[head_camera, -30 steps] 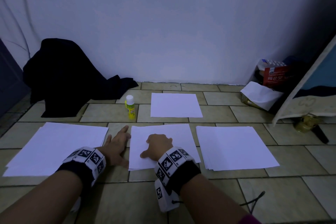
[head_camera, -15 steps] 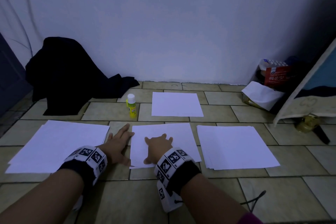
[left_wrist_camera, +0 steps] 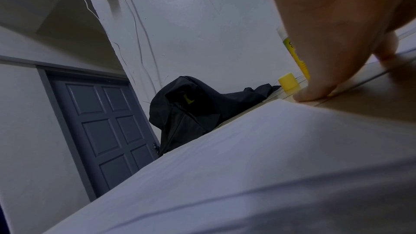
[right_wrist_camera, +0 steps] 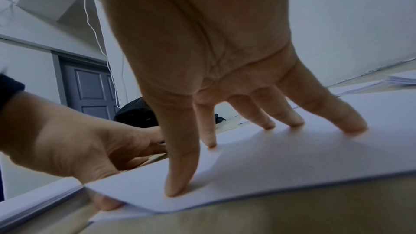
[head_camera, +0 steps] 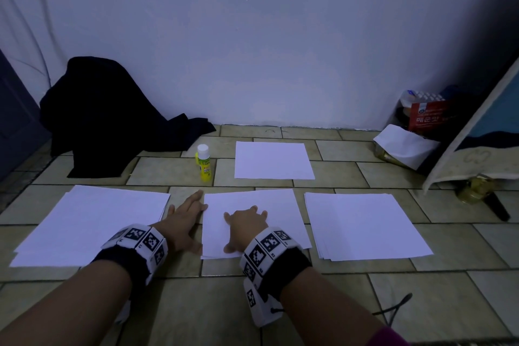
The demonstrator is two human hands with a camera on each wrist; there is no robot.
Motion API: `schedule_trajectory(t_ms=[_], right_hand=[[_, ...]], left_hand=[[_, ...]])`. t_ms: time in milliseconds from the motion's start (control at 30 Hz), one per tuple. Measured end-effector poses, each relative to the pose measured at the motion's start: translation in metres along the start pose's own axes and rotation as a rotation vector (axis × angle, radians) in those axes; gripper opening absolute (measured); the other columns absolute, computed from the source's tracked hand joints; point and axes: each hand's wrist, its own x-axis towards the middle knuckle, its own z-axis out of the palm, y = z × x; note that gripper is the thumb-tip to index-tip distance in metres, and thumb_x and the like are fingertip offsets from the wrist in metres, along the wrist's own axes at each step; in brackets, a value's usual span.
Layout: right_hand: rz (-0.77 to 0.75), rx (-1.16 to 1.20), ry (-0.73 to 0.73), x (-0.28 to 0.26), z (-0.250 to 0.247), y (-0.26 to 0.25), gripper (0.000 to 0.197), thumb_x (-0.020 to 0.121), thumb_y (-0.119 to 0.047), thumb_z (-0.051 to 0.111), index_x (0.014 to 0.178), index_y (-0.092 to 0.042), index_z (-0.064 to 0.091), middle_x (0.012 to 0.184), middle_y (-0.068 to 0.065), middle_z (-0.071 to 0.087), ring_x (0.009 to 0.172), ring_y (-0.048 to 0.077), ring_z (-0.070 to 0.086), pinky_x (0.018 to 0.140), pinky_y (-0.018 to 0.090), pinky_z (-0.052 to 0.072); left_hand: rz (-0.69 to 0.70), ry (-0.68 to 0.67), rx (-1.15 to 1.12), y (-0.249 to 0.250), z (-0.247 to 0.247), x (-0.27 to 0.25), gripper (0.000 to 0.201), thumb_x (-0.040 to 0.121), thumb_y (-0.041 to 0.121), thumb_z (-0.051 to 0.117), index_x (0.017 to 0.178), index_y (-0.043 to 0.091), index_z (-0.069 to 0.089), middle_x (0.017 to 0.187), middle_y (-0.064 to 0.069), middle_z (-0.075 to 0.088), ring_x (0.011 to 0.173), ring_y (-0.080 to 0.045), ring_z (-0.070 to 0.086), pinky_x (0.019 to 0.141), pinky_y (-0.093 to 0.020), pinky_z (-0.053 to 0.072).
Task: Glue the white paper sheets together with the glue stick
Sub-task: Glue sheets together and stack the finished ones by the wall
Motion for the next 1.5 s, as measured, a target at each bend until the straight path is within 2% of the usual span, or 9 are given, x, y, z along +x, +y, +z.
schedule_trajectory(t_ms=[367, 600, 767, 1133, 1233, 1333, 1400, 1467, 1500], right_hand=[[-0.019, 0.002, 0.005, -0.001, -0.002, 0.002, 0.077, 0.085, -0.039, 0.065, 0.149, -0.019, 0.025, 0.144, 0.016, 0.037, 0.138, 0.042, 0.022, 0.112, 0.059, 0.018], [-0.023, 0.002, 0.013, -0.001, -0.002, 0.002, 0.078, 0.084, -0.038, 0.067, 0.148, -0.018, 0.027, 0.143, 0.017, 0.038, 0.137, 0.042, 0.024, 0.111, 0.059, 0.019], [-0.022, 0.0, 0.028, -0.002, -0.003, 0.002, 0.075, 0.083, -0.039, 0.067, 0.146, -0.018, 0.031, 0.138, 0.015, 0.043, 0.133, 0.041, 0.029, 0.11, 0.057, 0.023], [-0.034, 0.002, 0.037, -0.004, -0.002, 0.002, 0.074, 0.084, -0.039, 0.067, 0.146, -0.019, 0.032, 0.137, 0.015, 0.044, 0.131, 0.039, 0.031, 0.11, 0.056, 0.025], [-0.04, 0.009, 0.045, -0.005, -0.002, 0.003, 0.073, 0.083, -0.038, 0.067, 0.145, -0.018, 0.034, 0.133, 0.014, 0.046, 0.129, 0.039, 0.033, 0.109, 0.055, 0.026], [-0.043, 0.029, 0.054, -0.006, -0.002, 0.004, 0.072, 0.082, -0.038, 0.068, 0.144, -0.018, 0.036, 0.131, 0.013, 0.048, 0.128, 0.037, 0.035, 0.109, 0.054, 0.027], [-0.039, 0.048, 0.062, -0.006, -0.002, 0.005, 0.073, 0.081, -0.038, 0.07, 0.144, -0.018, 0.036, 0.131, 0.012, 0.048, 0.127, 0.036, 0.036, 0.109, 0.052, 0.028], [-0.025, 0.083, 0.072, -0.005, -0.002, 0.005, 0.077, 0.079, -0.038, 0.072, 0.145, -0.02, 0.036, 0.132, 0.011, 0.048, 0.127, 0.034, 0.036, 0.109, 0.05, 0.029], [-0.016, 0.104, 0.08, -0.005, -0.002, 0.004, 0.078, 0.078, -0.039, 0.073, 0.145, -0.02, 0.037, 0.133, 0.01, 0.048, 0.127, 0.033, 0.037, 0.108, 0.049, 0.03]], left_hand=[[-0.011, -0.048, 0.002, 0.002, -0.004, -0.001, 0.104, 0.08, 0.031, 0.075, 0.152, 0.015, 0.003, 0.16, 0.0, -0.017, 0.149, -0.017, -0.008, 0.117, -0.044, -0.007], [-0.013, -0.102, -0.072, 0.001, -0.011, -0.004, 0.111, 0.075, 0.049, 0.076, 0.152, 0.019, 0.002, 0.16, 0.004, -0.017, 0.149, -0.016, -0.007, 0.118, -0.041, -0.008], [0.002, -0.066, -0.142, -0.001, -0.012, -0.005, 0.098, 0.083, 0.032, 0.072, 0.153, 0.019, 0.004, 0.161, 0.001, -0.012, 0.149, -0.018, -0.006, 0.117, -0.04, -0.01], [-0.049, -0.049, -0.175, 0.002, -0.012, -0.003, 0.09, 0.082, 0.022, 0.073, 0.149, 0.023, 0.013, 0.162, 0.0, -0.003, 0.149, -0.022, 0.004, 0.119, -0.041, -0.004], [-0.083, -0.043, -0.228, 0.001, -0.011, -0.004, 0.092, 0.078, 0.02, 0.076, 0.143, 0.031, 0.013, 0.157, -0.005, 0.019, 0.143, -0.032, 0.017, 0.12, -0.046, 0.013], [-0.101, -0.049, -0.286, -0.003, -0.013, -0.007, 0.098, 0.074, 0.023, 0.078, 0.14, 0.038, 0.007, 0.144, -0.007, 0.033, 0.136, -0.038, 0.026, 0.113, -0.049, 0.028], [-0.086, -0.049, -0.345, -0.006, -0.017, -0.007, 0.084, 0.075, 0.026, 0.07, 0.134, 0.04, 0.011, 0.139, -0.007, 0.037, 0.128, -0.033, 0.037, 0.108, -0.046, 0.037], [-0.061, -0.013, -0.418, -0.003, -0.02, -0.006, 0.064, 0.084, 0.017, 0.062, 0.13, 0.032, 0.019, 0.138, -0.01, 0.04, 0.119, -0.027, 0.046, 0.101, -0.041, 0.043], [-0.05, 0.013, -0.415, -0.002, -0.019, -0.004, 0.057, 0.089, 0.014, 0.06, 0.13, 0.029, 0.022, 0.141, -0.012, 0.039, 0.121, -0.026, 0.045, 0.103, -0.04, 0.042]])
